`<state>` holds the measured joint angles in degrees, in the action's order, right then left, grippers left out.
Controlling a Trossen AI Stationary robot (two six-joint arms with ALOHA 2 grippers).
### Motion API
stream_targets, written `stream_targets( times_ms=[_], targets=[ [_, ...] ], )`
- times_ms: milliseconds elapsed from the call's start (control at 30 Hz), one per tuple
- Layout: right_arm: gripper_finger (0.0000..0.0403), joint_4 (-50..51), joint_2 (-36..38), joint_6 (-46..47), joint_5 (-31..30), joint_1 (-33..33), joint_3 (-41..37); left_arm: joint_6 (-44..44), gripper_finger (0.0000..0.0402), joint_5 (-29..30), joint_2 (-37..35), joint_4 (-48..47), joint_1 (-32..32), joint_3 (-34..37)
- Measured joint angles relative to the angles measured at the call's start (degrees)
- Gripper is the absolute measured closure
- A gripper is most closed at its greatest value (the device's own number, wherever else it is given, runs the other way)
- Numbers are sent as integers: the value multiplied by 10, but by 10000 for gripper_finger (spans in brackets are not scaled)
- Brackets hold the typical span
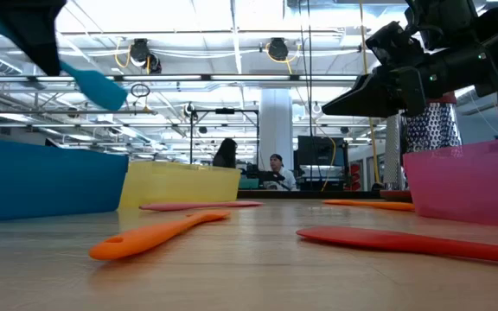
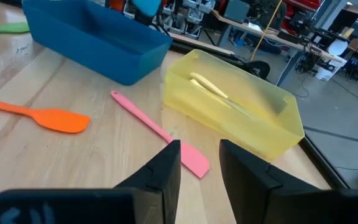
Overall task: Pick & Place Kitchen Items
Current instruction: Put the blue spatula into the blue bin
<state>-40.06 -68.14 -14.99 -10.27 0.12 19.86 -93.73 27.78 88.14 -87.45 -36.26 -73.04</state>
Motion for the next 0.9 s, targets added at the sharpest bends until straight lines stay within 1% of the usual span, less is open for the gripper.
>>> stream_targets(
  times_ms=[133,233,300,400,467,567,633,767,900],
  targets=[
    [298,0,0,8,0,0,0,-2,381,-59,0,21,-12,31],
    [298,0,0,8,0,0,0,1,378,-113,0,67,-10,77],
    [298,0,0,8,0,0,0,0,376,-129,0,96,-9,111],
    [298,0,0,8,0,0,0,-8,375,-132,0,135,-9,157],
    [298,0,0,7,0,0,0,-8,374,-132,0,182,-9,184],
    [298,0,0,-4,0,0,0,-9,373,-129,0,249,-9,215],
    [298,0,0,-20,0,0,0,-11,372,-129,0,275,-9,230],
    [298,-9,0,-28,0,0,0,-24,372,-128,0,282,-9,235],
    [298,-20,0,-51,1,0,0,-11,362,-125,0,276,-9,235]
  ],
)
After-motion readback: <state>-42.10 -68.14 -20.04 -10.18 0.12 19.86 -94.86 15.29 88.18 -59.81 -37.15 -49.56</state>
